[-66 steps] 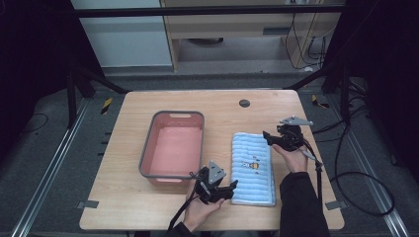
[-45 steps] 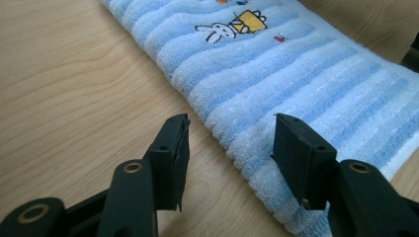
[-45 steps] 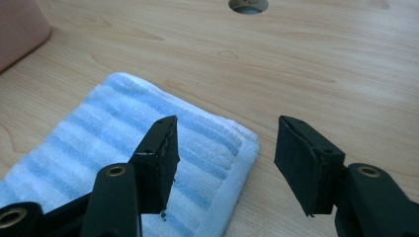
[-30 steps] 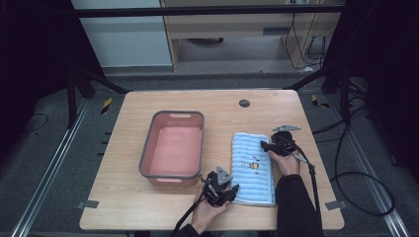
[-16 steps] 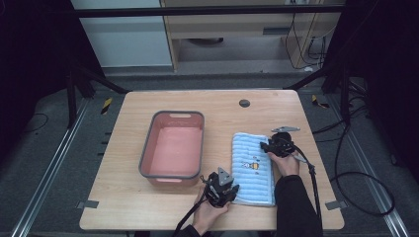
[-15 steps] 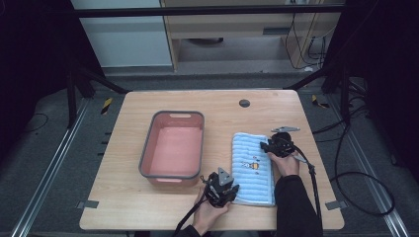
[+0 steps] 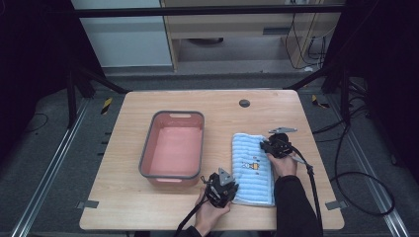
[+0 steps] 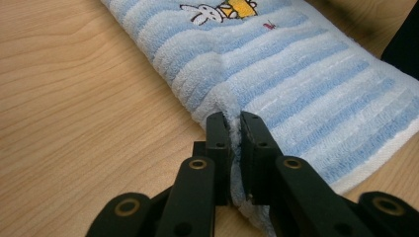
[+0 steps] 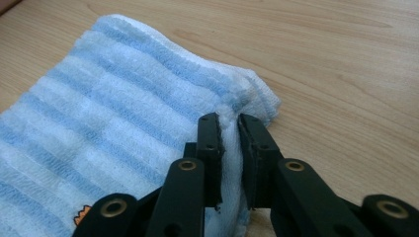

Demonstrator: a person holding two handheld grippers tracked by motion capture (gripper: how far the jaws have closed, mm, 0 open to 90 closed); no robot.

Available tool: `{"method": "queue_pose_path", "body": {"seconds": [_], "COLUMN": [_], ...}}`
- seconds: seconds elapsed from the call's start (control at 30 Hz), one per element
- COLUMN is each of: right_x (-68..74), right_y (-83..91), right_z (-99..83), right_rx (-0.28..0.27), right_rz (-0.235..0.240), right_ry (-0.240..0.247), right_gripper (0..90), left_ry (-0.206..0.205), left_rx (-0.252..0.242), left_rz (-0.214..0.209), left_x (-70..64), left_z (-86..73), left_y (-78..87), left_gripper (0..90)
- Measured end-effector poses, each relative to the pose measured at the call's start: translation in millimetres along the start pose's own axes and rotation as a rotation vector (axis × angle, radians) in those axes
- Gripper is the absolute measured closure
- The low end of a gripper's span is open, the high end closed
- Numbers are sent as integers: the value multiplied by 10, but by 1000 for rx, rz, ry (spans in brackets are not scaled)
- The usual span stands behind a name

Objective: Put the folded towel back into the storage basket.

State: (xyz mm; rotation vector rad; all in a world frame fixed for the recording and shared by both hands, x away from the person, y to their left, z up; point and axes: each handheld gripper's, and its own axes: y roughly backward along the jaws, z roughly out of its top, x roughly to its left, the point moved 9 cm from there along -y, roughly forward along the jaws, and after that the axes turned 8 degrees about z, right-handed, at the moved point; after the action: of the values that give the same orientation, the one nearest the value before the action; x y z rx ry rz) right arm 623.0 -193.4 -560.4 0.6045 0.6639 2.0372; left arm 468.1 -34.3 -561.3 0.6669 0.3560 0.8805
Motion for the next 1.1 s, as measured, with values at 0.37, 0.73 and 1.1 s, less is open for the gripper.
{"method": "queue_pose_path", "body": {"seconds": [0.37,0.73,1.1], "right_x": [29,165,318], "right_y": [122,410,650], "right_z": [73,288,549], "right_rx": [-46,-123,-186], "right_rz": [21,36,22], "right_ry": [-10,9,45], "right_gripper": [828,830,830], "left_ry": [15,4,-8], "left_rx": [-35,-90,-129], "left_rz": [-34,-36,-36], "left_x": [-17,23,67], "left_z": [66,229,387], "left_y": [105,328,530], "left_gripper": [855,857,858]}}
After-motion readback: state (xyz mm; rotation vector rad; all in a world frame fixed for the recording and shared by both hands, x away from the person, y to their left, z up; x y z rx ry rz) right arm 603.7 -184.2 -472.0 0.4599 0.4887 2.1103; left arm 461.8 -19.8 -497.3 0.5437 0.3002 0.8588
